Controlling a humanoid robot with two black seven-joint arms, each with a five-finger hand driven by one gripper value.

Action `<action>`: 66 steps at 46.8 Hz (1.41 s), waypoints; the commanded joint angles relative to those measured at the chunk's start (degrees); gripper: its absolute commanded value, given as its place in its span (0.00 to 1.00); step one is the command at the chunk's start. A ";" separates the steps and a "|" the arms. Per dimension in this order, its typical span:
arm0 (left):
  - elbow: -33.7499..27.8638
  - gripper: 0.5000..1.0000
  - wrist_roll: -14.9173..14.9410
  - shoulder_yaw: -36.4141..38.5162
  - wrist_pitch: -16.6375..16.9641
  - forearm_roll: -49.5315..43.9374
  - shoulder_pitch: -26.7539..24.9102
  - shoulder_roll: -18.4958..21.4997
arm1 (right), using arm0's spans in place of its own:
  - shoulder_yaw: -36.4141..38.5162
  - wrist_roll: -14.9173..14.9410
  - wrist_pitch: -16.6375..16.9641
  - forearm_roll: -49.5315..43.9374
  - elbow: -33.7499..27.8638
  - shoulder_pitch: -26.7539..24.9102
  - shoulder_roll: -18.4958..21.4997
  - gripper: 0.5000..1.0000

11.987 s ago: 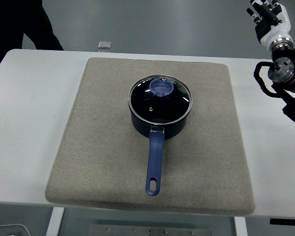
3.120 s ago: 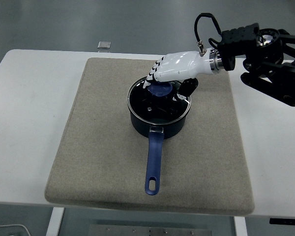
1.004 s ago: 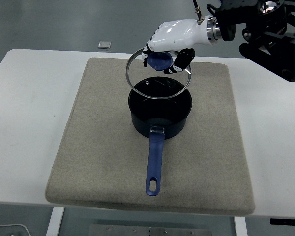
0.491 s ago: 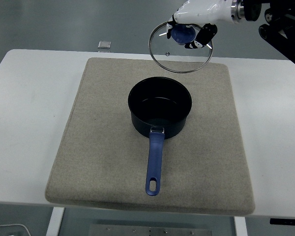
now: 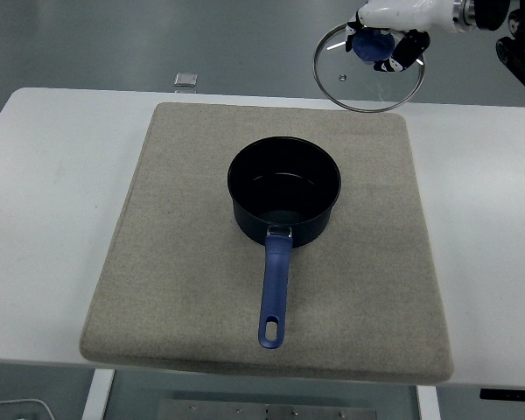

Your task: Lift the pot lid and place it to the right of the pot.

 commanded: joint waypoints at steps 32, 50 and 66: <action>-0.03 1.00 0.03 0.01 0.00 0.00 -0.10 0.00 | -0.95 0.00 -0.36 0.22 -4.90 -6.46 -1.89 0.00; 0.05 1.00 0.03 0.01 0.00 0.00 -0.10 0.00 | -0.95 0.00 -0.80 0.39 -4.81 -10.68 -2.42 0.00; -0.03 1.00 0.03 0.01 0.00 0.00 -0.01 0.00 | -0.87 0.00 -1.42 0.39 -4.55 -12.62 -1.80 0.00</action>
